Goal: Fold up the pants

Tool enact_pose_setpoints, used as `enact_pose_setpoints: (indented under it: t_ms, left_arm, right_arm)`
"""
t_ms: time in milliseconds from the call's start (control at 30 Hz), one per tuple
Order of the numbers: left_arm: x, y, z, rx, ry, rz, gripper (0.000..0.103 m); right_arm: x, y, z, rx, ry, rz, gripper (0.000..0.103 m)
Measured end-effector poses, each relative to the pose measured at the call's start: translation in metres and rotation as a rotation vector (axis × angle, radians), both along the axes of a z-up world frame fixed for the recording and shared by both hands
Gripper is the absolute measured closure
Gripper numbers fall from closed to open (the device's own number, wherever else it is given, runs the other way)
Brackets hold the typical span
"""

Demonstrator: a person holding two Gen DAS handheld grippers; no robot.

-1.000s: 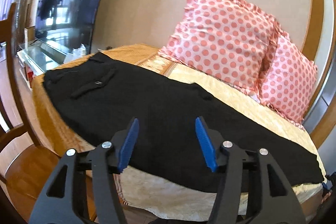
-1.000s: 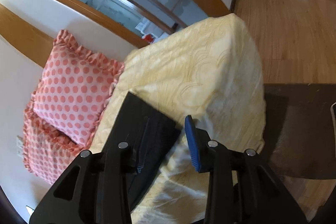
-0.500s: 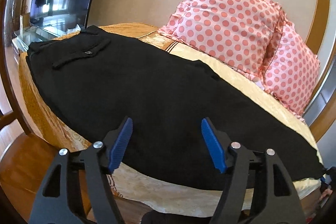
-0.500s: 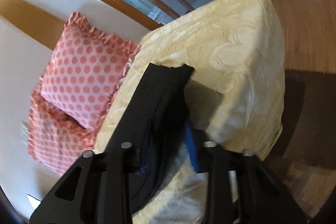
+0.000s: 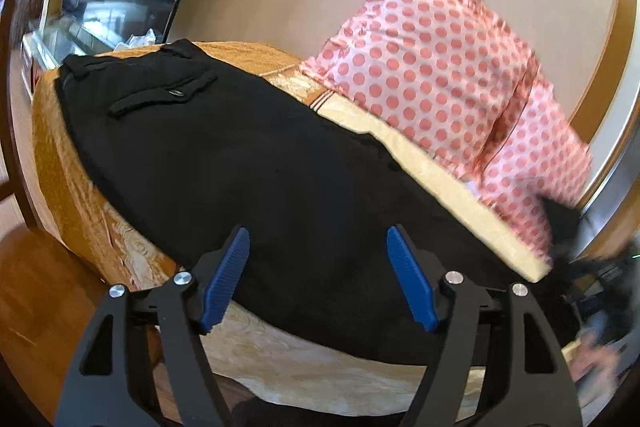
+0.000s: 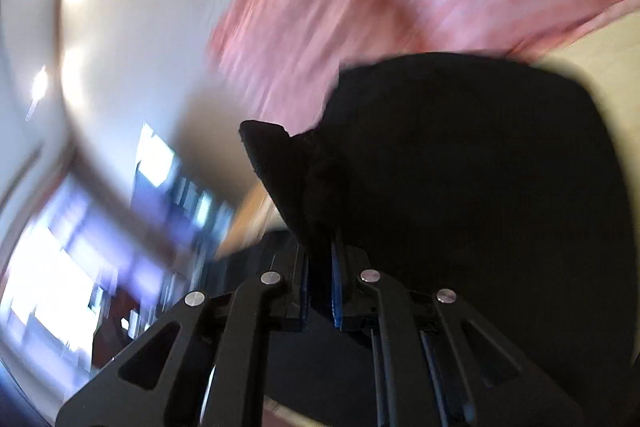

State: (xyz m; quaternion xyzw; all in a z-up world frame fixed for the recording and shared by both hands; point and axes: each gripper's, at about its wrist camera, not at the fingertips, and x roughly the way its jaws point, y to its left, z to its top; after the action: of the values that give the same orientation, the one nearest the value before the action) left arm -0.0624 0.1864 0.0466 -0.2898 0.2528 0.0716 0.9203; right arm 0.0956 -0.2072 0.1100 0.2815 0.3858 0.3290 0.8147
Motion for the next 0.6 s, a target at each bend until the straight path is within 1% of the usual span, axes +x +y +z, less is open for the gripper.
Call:
enact_pose_setpoints:
  t_ms: [67, 133, 167, 267, 300, 333, 433, 500, 600]
  left_arm:
    - [-0.012, 0.008, 0.004, 0.000, -0.009, 0.028, 0.031]
    - [-0.028, 0.020, 0.007, 0.008, -0.007, 0.079, 0.031]
    - [-0.034, 0.026, 0.007, 0.003, -0.008, 0.101, 0.030]
    - [-0.048, 0.045, 0.002, -0.017, 0.004, 0.169, 0.030]
    - [-0.049, 0.050, -0.001, -0.022, 0.011, 0.185, 0.030]
    - [-0.050, 0.055, -0.004, -0.029, 0.021, 0.198, 0.030]
    - [-0.049, 0.068, -0.016, -0.085, 0.041, 0.219, 0.030]
    - [-0.049, 0.071, -0.021, -0.113, 0.046, 0.224, 0.030]
    - [-0.046, 0.072, -0.026, -0.137, 0.053, 0.217, 0.030]
  right_arm:
    - [-0.003, 0.062, -0.032, -0.086, 0.075, 0.159, 0.094]
    - [-0.007, 0.087, -0.046, -0.113, 0.102, 0.202, 0.094]
    - [-0.007, 0.092, -0.046, -0.118, 0.091, 0.199, 0.094]
    - [-0.001, 0.093, -0.022, -0.064, 0.013, 0.169, 0.094]
    - [-0.002, 0.096, -0.013, -0.085, -0.036, 0.170, 0.094]
    - [-0.005, 0.103, -0.010, -0.119, -0.065, 0.184, 0.094]
    - [-0.021, 0.118, -0.018, -0.189, -0.095, 0.240, 0.094]
    - [-0.026, 0.121, -0.021, -0.195, -0.116, 0.241, 0.094]
    - [-0.029, 0.127, -0.014, -0.180, -0.150, 0.246, 0.094]
